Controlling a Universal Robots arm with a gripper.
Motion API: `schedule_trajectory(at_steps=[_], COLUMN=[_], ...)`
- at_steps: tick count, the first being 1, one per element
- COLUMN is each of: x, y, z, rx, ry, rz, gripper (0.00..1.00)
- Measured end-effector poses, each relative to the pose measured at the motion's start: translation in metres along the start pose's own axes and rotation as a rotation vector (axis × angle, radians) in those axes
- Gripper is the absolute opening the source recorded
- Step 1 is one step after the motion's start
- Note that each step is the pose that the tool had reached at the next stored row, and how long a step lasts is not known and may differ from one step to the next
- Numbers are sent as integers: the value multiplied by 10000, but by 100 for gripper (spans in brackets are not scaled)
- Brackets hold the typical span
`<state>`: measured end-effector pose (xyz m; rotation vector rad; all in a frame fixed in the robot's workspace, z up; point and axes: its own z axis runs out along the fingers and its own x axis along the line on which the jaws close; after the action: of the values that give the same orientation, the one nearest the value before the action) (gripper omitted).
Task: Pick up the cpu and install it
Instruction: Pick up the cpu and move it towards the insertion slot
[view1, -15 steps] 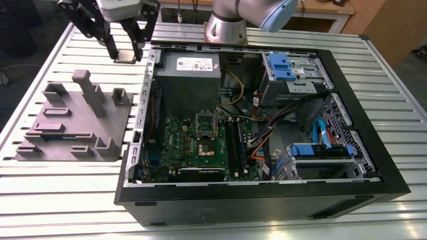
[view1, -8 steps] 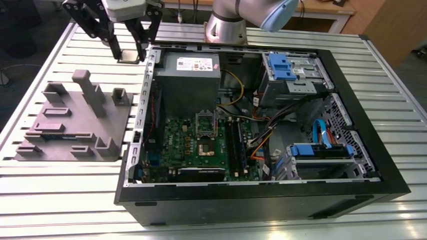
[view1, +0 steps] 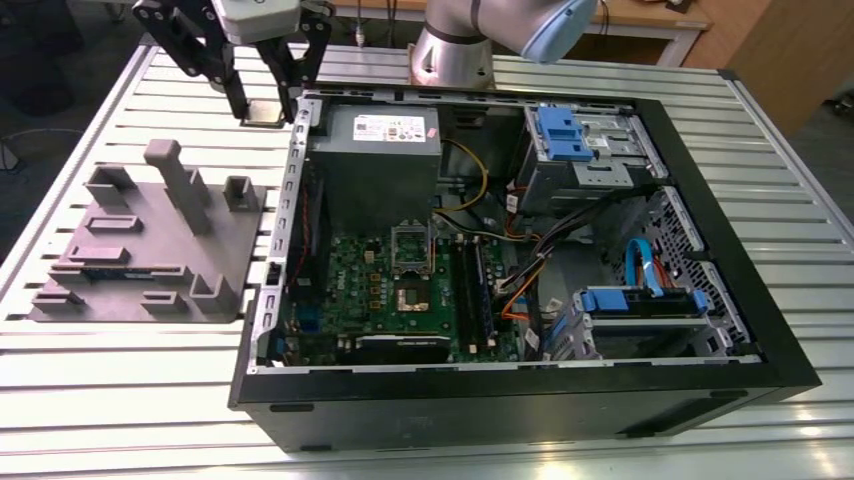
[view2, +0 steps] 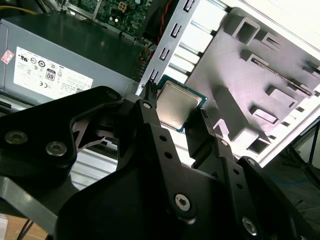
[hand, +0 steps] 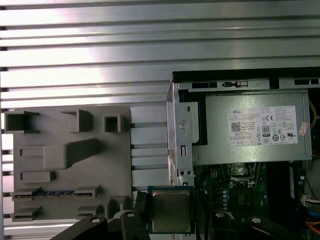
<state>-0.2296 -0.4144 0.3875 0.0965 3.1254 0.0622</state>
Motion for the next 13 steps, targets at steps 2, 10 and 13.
schedule_trajectory(at_steps=[2,10,13], x=[-3,-17,-37], y=[0,1,2], z=[0,0,0], rx=[0,0,0], ry=[0,0,1], rz=[0,-1,0], gripper=[47,47,47])
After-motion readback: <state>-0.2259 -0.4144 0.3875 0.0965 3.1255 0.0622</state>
